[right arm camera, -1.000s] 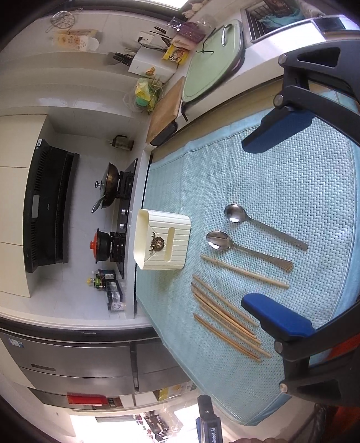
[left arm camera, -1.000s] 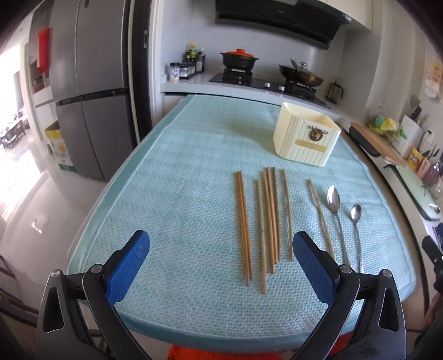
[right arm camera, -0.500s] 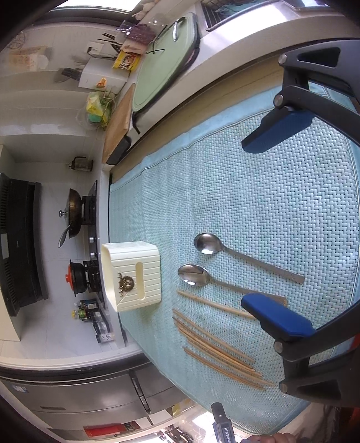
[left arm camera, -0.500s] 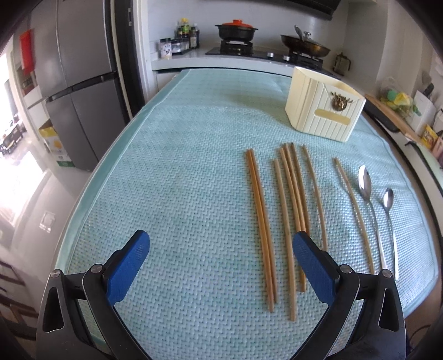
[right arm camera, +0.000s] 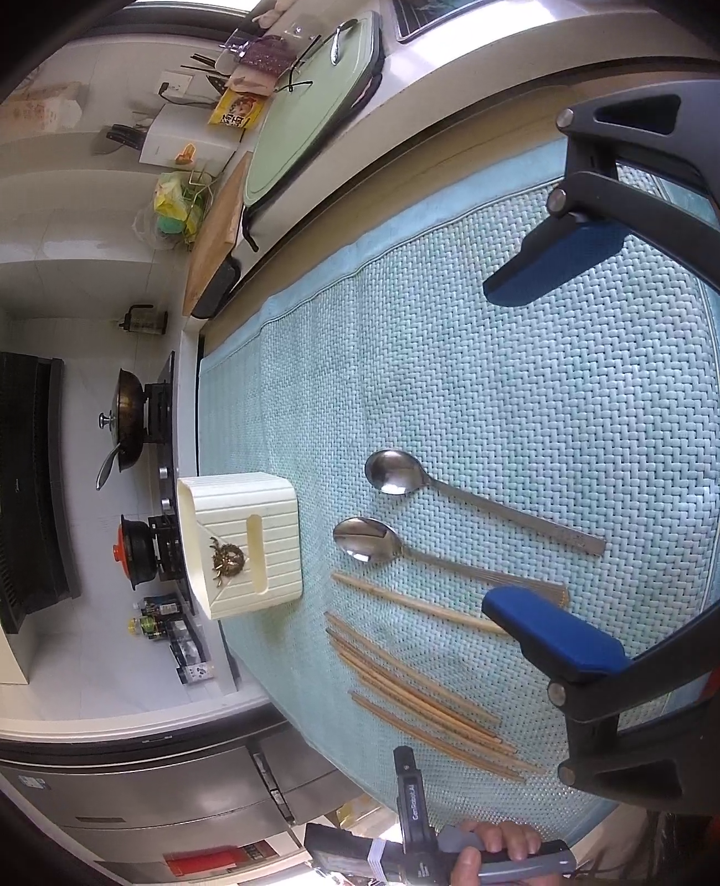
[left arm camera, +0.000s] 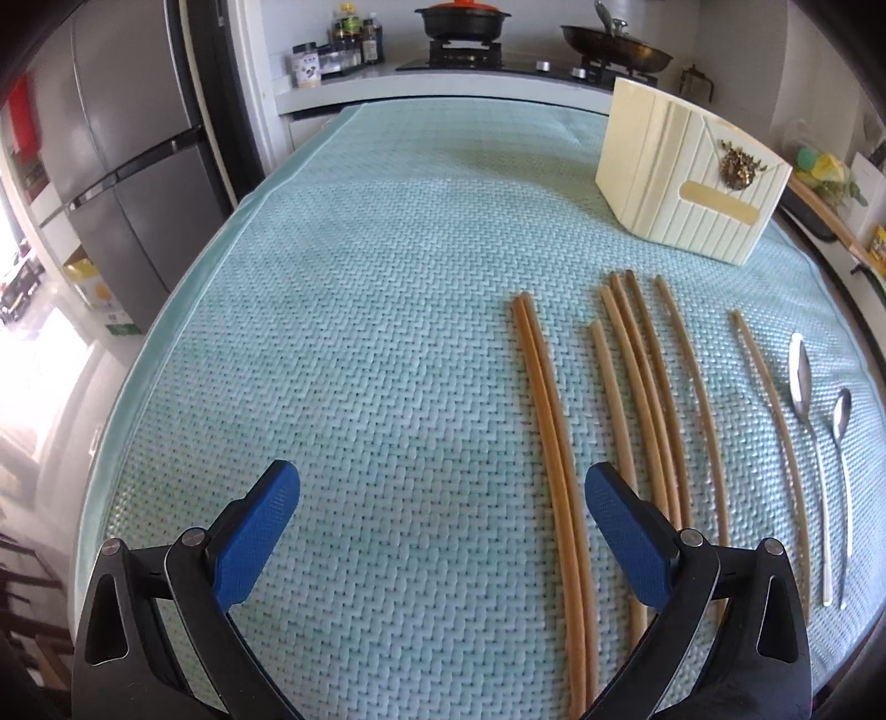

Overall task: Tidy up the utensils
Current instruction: 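Move both tools forward over the chopsticks and spoons, then close the left tool on one wooden chopstick while the right tool grasps the smaller spoon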

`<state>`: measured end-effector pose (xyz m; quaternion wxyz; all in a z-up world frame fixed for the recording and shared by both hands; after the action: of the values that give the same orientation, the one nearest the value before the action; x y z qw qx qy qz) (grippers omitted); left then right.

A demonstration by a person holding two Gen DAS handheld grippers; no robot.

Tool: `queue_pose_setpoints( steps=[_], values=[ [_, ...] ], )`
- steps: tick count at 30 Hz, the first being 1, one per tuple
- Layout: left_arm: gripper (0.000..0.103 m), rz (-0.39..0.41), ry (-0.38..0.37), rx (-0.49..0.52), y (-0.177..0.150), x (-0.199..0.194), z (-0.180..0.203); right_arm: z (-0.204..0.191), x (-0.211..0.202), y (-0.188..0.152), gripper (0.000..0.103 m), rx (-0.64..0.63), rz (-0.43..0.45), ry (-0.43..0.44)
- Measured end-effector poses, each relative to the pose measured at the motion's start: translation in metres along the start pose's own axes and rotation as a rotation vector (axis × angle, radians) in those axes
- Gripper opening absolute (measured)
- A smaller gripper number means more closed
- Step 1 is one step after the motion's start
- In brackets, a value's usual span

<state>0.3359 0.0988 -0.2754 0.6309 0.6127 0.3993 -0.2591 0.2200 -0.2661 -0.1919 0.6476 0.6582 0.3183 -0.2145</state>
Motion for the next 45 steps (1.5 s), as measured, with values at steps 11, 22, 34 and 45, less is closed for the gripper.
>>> queue_pose_setpoints(
  steps=[11,22,34,45],
  values=[
    [0.103,-0.039,0.038,-0.004,0.003,0.028,-0.007,0.009,0.029,-0.003,0.103,0.036,-0.022,0.004],
    [0.103,-0.017,0.0,-0.006,0.007,0.034,-0.006,0.001,0.087,0.012,0.095,0.136,-0.065,0.038],
    [0.103,-0.044,-0.033,0.019,0.026,0.046,0.002,-0.017,0.141,0.022,0.063,0.025,-0.145,-0.028],
    [0.057,-0.053,-0.074,0.07,0.052,0.052,0.018,-0.01,0.152,0.037,0.041,0.021,-0.137,-0.037]
  ],
)
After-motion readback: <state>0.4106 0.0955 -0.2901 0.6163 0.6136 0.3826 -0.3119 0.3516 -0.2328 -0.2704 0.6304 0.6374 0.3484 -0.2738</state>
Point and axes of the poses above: each gripper's, at about its wrist camera, not at the fingertips, and x roughly the way its jaws point, z to its right, y to its top, the point moved 9 cm from there along x, roughly the way its jaws point, and after that the axes turned 4 degrees about y, right-handed, at the moved point
